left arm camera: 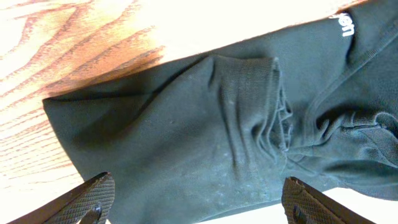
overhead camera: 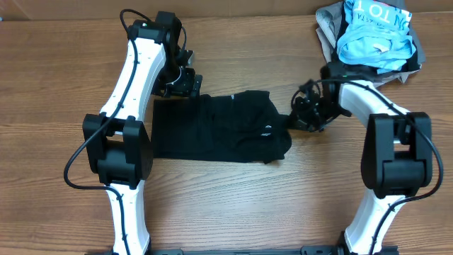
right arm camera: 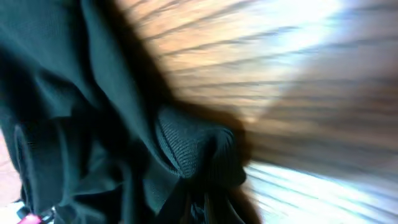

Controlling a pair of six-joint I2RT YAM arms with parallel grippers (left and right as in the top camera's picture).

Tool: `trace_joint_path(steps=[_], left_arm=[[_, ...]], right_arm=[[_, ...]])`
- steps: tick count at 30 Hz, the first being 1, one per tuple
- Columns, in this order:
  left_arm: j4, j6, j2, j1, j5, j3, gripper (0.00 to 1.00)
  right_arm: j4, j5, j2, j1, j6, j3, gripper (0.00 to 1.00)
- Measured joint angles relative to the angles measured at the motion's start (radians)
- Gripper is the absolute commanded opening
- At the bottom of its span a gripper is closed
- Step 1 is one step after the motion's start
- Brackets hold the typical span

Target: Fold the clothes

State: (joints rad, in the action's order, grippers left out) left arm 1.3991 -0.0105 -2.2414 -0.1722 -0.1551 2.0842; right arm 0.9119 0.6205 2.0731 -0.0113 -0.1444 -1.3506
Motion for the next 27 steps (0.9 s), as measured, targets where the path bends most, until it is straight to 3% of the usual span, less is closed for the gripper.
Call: trace_joint_path(steps=[9,15,21,27], left_arm=[[0.000,0.000,0.000,0.124,0.000,0.000,0.88],[0.000,0.000,0.000,0.212,0.003,0.000,0.88],[-0.002,0.000,0.000,0.225,0.003,0.000,0.88],[-0.019,0.000,0.000,0.225,0.003,0.000,0.89]], right_arm=[[0.143,0.005,-0.163,0.182,0.086,-0.012,0.04],[0.234,0.005,-0.253,0.183,0.108,-0.094,0.04],[0.243,0.004,-0.296,0.062,0.084,-0.176,0.04],[0.084,-0.012,-0.307,-0.192,-0.031,-0.190,0.04]])
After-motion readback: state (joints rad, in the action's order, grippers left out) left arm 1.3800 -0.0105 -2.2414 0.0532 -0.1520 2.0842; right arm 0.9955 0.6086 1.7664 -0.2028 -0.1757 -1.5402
